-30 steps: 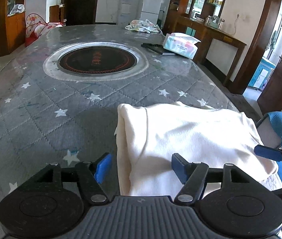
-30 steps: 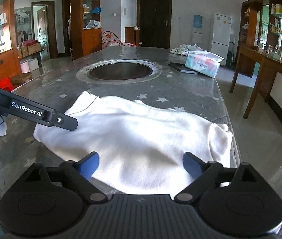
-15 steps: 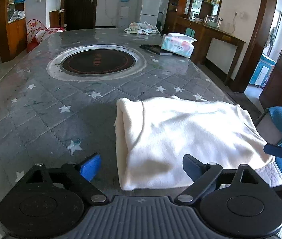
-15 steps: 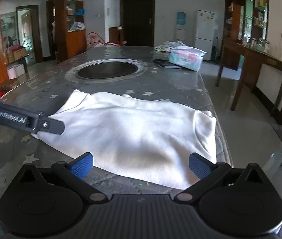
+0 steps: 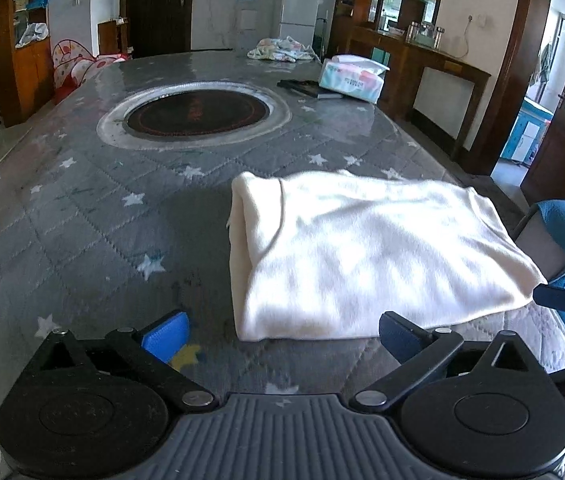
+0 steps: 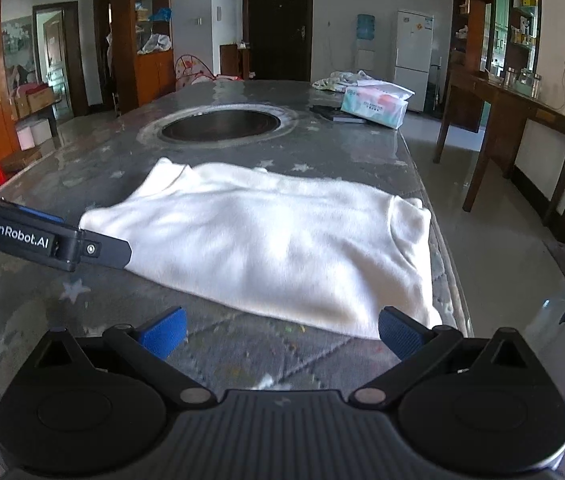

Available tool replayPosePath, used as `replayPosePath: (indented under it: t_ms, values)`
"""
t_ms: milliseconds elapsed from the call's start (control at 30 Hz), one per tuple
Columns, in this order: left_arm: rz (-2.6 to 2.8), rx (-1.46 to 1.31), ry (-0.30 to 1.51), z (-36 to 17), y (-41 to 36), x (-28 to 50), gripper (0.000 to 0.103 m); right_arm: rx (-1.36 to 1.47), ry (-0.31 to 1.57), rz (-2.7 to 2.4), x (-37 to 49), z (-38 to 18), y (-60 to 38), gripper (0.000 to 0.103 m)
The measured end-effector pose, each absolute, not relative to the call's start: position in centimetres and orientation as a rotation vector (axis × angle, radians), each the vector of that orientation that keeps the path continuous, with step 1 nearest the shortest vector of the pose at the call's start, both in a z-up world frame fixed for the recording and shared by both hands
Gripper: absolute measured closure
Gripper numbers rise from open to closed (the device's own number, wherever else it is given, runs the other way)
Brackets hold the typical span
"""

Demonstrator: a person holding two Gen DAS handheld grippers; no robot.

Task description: Fold clothes

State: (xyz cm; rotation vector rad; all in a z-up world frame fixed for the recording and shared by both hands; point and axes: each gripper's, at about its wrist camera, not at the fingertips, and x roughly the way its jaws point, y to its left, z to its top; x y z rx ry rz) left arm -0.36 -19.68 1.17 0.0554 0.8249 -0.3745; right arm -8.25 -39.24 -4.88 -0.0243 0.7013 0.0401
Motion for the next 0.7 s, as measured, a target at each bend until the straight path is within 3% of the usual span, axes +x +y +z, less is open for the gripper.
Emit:
replayPosePath:
  t_ms: [700]
  values:
    - [-0.358, 0.106, 0.882, -0.2, -20.1, -1.4, 0.0, 0.001, 0.755, 0.007, -8.9, -6.5, -39.3, 0.0]
